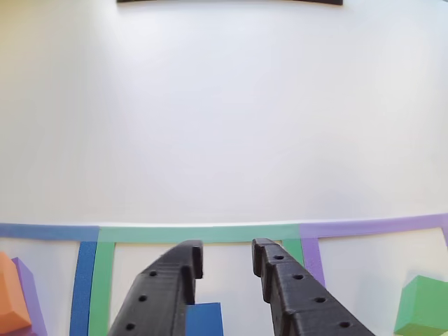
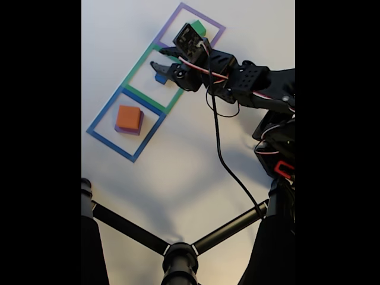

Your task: Tower of hanoi

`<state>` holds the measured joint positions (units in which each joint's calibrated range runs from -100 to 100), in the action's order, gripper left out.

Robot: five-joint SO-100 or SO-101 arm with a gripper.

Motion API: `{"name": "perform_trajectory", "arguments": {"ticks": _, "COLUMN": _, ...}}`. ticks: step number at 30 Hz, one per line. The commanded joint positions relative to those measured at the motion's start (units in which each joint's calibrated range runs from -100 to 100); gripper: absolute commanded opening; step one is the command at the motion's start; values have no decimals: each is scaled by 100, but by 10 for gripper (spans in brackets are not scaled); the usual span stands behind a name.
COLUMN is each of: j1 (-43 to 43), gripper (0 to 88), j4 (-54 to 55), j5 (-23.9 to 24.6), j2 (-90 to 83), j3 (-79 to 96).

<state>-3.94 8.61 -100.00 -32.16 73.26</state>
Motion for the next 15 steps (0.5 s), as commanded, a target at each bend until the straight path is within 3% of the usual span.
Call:
{"name": "perform_trajectory", "arguments": {"ticks": 1, "j1": -113, "gripper": 3, "j4": -857, "j5": 0, "j2": -1207, "j3": -116}}
{"name": "perform_trajectory", "arguments": {"ticks": 5, "j1": -273, "gripper": 3, "j4": -2023, "j5": 0, "j2": -2161, "j3": -225}}
{"name": "perform_trajectory", "arguments": {"ticks": 15, "j1": -1340, "gripper": 3, "j4": -7073, "j5": 0, "j2": -3147, "j3": -2951}}
